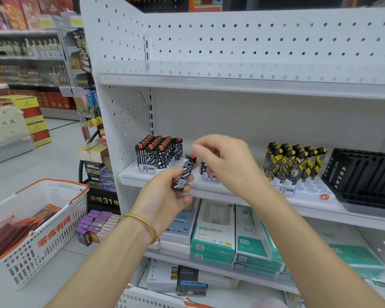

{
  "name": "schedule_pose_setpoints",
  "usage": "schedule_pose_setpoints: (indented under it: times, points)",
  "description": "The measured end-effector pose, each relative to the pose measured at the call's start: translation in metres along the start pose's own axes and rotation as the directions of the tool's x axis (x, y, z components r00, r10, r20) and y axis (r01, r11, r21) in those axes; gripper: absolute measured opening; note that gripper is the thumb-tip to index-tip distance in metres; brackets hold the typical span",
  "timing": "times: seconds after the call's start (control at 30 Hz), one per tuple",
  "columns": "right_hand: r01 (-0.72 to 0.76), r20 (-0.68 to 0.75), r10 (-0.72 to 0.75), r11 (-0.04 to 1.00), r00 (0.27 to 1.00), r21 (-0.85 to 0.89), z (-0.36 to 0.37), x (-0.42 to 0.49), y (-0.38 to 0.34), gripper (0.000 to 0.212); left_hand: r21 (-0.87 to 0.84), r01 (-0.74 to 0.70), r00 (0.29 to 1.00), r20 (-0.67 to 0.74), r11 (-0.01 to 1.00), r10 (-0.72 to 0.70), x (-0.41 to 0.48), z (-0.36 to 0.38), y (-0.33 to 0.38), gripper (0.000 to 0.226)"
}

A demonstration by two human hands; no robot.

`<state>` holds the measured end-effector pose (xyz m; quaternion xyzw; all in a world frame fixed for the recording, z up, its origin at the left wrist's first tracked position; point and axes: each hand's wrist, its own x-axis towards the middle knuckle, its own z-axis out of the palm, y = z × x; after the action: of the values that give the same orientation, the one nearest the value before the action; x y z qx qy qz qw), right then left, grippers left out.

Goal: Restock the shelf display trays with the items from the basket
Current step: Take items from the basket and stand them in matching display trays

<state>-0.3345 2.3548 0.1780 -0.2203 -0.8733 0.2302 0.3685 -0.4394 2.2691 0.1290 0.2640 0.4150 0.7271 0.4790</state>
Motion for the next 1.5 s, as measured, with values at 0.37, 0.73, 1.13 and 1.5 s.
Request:
schedule_pose_setpoints:
  times: [0.37,0.73,1.13,1.5]
  points:
    - [-0.020,0.073,0.033,0.984,0.997,-0.176,0.011,0.051,-0.014,0.017,0.923,-0.329,0.726,0.111,0.201,0.678,0.010,-0.035,-0.008,0.039]
    - [0.046,0.122,0.013,0.885,0.992,-0.463,0.052,0.098,0.005,0.020,0.931,-0.255,0.761,0.360,-0.260,0.540,0.015,-0.058,-0.023,0.062]
    - [0.071,0.204,0.069,0.791,0.977,-0.607,0.060,0.107,0.011,0.030,0.923,-0.279,0.767,0.380,-0.264,0.518,0.017,-0.060,-0.022,0.065]
    - [-0.020,-0.041,0.014,0.988,0.999,-0.154,0.012,-0.014,-0.015,0.028,0.835,-0.500,0.555,0.512,-0.229,0.656,-0.023,-0.061,-0.047,0.047]
